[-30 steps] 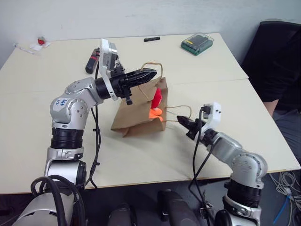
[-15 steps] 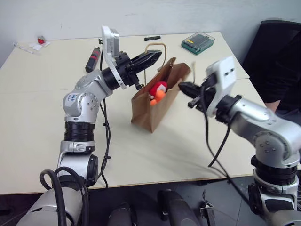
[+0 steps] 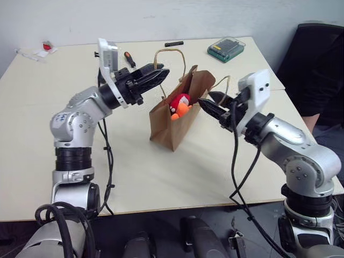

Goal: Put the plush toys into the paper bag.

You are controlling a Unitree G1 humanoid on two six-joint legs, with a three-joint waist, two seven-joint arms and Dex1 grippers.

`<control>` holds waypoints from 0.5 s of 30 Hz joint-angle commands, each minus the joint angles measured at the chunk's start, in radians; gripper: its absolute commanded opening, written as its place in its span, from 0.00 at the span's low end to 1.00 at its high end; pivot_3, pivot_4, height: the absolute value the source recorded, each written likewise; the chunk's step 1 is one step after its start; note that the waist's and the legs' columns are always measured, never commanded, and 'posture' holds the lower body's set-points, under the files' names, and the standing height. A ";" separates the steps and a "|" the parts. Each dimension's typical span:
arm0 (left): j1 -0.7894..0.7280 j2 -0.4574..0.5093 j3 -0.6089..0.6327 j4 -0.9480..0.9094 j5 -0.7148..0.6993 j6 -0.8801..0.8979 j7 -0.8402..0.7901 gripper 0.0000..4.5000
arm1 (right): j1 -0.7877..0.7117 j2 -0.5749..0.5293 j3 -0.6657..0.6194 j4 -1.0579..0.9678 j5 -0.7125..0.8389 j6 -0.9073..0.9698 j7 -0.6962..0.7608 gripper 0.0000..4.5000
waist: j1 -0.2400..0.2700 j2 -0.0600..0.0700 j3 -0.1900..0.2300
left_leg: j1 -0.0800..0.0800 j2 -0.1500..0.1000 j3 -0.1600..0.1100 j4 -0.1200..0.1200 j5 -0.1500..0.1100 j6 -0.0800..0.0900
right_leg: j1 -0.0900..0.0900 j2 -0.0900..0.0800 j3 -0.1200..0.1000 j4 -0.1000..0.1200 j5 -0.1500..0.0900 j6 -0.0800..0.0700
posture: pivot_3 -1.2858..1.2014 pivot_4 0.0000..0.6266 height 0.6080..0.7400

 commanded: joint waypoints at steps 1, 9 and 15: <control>0.040 0.049 0.038 -0.108 -0.053 0.042 -0.002 0.70 | 0.032 -0.050 -0.074 -0.078 0.078 0.023 0.030 0.77 | 0.002 0.000 0.000 | 0.000 0.000 0.000 0.000 0.000 0.000 | 0.000 0.000 0.000 0.000 0.000 0.000 | 0.52 0.24 1.00; 0.409 0.227 -0.025 -0.274 0.099 -0.103 -0.078 1.00 | 0.252 -0.193 -0.052 -0.118 0.046 -0.005 0.118 0.93 | -0.001 -0.001 0.000 | 0.003 0.000 -0.001 -0.002 0.000 0.000 | 0.002 0.000 0.001 -0.002 0.000 -0.001 | 0.52 0.24 1.00; 0.436 0.132 -0.108 -0.259 0.118 -0.168 -0.078 1.00 | 0.194 -0.102 0.173 0.019 -0.171 -0.146 0.113 0.56 | 0.013 -0.002 -0.001 | 0.003 -0.002 -0.001 0.000 0.000 0.001 | 0.005 0.000 0.001 -0.003 0.002 0.001 | 0.52 0.24 1.00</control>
